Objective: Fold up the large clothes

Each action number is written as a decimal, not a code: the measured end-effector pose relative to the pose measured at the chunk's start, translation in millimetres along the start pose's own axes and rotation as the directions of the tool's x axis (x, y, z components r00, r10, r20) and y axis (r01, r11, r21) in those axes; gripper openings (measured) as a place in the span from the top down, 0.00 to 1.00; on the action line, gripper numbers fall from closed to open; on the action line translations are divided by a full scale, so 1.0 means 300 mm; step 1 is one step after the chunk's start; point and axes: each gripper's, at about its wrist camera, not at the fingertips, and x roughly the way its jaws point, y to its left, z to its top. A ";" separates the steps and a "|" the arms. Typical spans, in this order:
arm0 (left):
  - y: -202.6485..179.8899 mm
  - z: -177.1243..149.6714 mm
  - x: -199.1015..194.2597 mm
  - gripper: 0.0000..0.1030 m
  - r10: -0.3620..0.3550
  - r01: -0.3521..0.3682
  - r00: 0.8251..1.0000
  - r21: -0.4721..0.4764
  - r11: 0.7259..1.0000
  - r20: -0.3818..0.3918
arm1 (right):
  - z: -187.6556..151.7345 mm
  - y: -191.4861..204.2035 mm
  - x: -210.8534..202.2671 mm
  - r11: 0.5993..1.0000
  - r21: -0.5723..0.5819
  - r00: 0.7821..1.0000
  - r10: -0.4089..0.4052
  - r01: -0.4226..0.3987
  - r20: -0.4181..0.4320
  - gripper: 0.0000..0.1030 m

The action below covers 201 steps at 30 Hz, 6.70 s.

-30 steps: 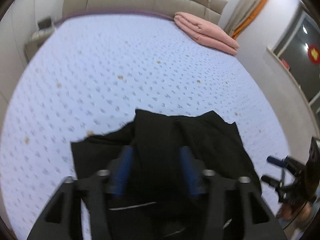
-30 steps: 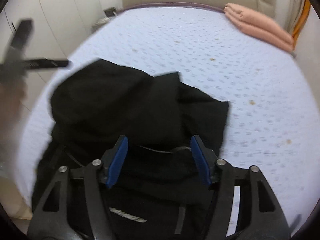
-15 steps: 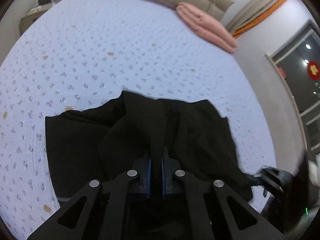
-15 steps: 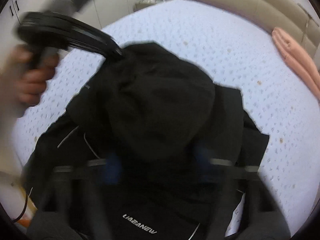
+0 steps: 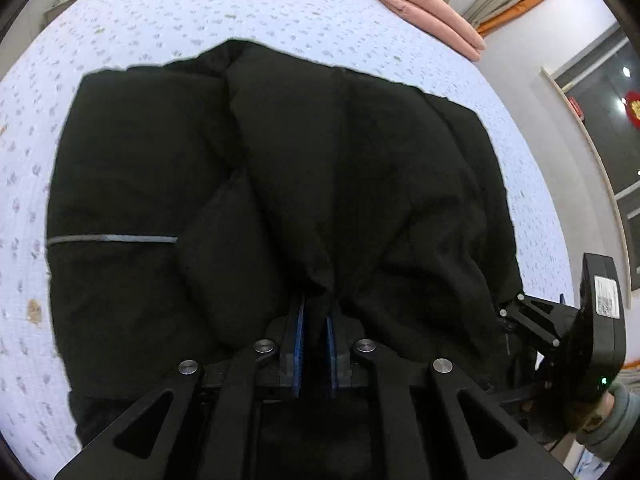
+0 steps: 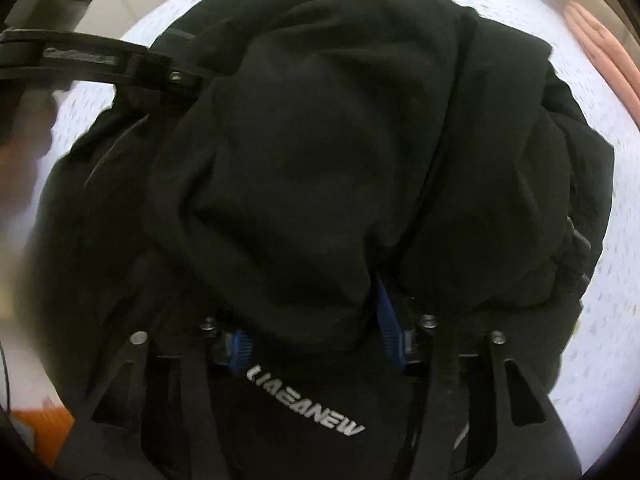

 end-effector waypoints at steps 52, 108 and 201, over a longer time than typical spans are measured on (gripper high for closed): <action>-0.141 -0.188 -0.031 0.59 0.069 -0.069 0.997 -0.030 0.997 0.014 | 0.152 -0.046 0.082 0.945 0.313 0.996 0.085 -0.093 0.040 0.46; 0.539 -1.148 -0.429 0.45 -0.052 -0.049 0.955 -0.329 0.943 -0.294 | -1.259 -0.079 -0.256 0.645 0.759 0.983 0.060 0.094 -0.172 0.28; 0.543 0.190 -0.598 0.27 -0.164 0.236 0.953 -0.285 0.929 0.256 | -0.163 -0.727 -0.510 0.754 0.598 0.935 0.061 -0.273 0.350 0.19</action>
